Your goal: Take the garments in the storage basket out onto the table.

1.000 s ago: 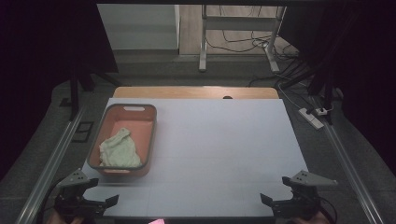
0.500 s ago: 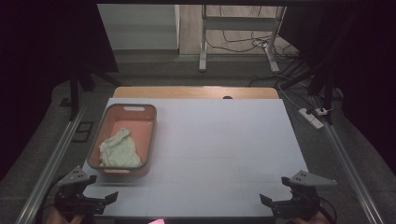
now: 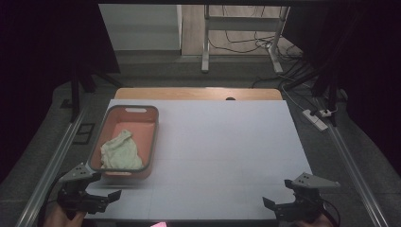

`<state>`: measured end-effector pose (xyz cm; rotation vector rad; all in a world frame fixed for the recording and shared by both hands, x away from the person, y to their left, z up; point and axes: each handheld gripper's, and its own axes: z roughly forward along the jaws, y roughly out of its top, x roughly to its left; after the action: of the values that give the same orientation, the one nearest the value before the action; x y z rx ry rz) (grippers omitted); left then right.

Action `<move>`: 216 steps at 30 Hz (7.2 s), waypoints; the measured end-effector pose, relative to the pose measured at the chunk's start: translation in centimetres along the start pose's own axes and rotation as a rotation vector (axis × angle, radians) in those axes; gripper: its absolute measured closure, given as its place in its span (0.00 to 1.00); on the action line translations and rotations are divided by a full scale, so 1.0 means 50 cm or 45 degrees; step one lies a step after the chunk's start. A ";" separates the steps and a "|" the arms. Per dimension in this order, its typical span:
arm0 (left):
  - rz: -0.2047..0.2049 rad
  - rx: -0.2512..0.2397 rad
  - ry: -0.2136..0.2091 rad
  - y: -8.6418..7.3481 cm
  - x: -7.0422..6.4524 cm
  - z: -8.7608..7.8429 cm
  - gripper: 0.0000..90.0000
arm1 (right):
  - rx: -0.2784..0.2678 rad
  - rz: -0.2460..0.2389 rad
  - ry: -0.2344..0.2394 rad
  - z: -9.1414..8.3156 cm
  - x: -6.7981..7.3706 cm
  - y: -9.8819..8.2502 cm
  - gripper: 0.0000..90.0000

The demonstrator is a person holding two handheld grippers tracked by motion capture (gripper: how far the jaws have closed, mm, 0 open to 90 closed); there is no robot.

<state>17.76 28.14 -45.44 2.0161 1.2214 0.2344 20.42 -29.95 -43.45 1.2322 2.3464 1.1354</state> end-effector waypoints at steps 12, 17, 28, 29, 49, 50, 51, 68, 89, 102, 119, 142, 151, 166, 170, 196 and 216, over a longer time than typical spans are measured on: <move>0.008 -0.028 0.009 0.013 0.013 0.009 0.00 | 0.009 -0.012 0.003 0.001 0.001 0.000 0.00; -0.012 -0.027 0.018 0.021 0.024 0.016 0.00 | 0.014 -0.016 0.006 0.002 0.002 0.001 0.00; -0.018 -0.027 0.056 0.038 0.046 0.026 0.00 | 0.015 -0.006 0.017 0.002 -0.001 0.001 0.00; -0.018 -0.027 0.056 0.038 0.046 0.026 0.00 | 0.015 -0.006 0.017 0.002 -0.001 0.001 0.00; -0.019 0.002 0.102 0.080 0.086 0.055 0.00 | 0.031 -0.006 0.029 0.004 -0.001 0.002 0.00; -0.019 0.002 0.102 0.080 0.086 0.055 0.00 | 0.031 -0.006 0.029 0.004 -0.001 0.002 0.00; -0.019 0.011 0.102 0.084 0.091 0.060 0.00 | 0.032 -0.005 0.031 0.004 -0.001 0.002 0.00; -0.036 0.114 0.116 0.127 0.139 0.104 0.01 | 0.040 -0.013 0.036 0.006 0.000 0.002 0.00; -0.036 0.210 0.148 0.181 0.190 0.151 0.01 | 0.048 -0.019 0.034 0.007 0.000 0.002 0.00; 0.011 0.362 0.162 0.212 0.224 0.191 0.01 | 0.057 -0.019 0.029 0.009 0.001 0.003 0.00; 0.105 0.593 0.130 0.230 0.213 0.284 0.00 | 0.057 -0.018 0.034 0.009 0.000 0.003 0.00; -0.031 0.771 0.226 0.227 0.217 0.293 0.63 | 0.063 -0.027 0.033 0.009 0.002 0.003 0.00; -0.094 0.784 0.215 0.232 0.215 0.289 0.87 | 0.066 -0.030 0.031 0.010 0.002 0.003 0.00; -0.120 0.540 0.044 0.251 0.214 0.244 0.88 | 0.064 -0.026 0.030 0.010 0.002 0.003 0.00; -0.088 0.491 0.034 0.259 0.207 0.231 0.87 | 0.064 -0.027 0.031 0.010 0.002 0.003 0.00; 0.040 0.237 -0.049 0.341 0.152 0.152 0.87 | 0.067 -0.033 0.027 0.011 0.003 0.003 0.00; 0.123 0.165 -0.105 0.403 0.086 0.143 0.87 | 0.063 -0.024 0.030 0.010 0.002 0.003 0.00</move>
<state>37.43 22.83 -37.63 2.1777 1.1142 0.1201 20.71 -29.57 -43.66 1.2165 2.4121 1.0980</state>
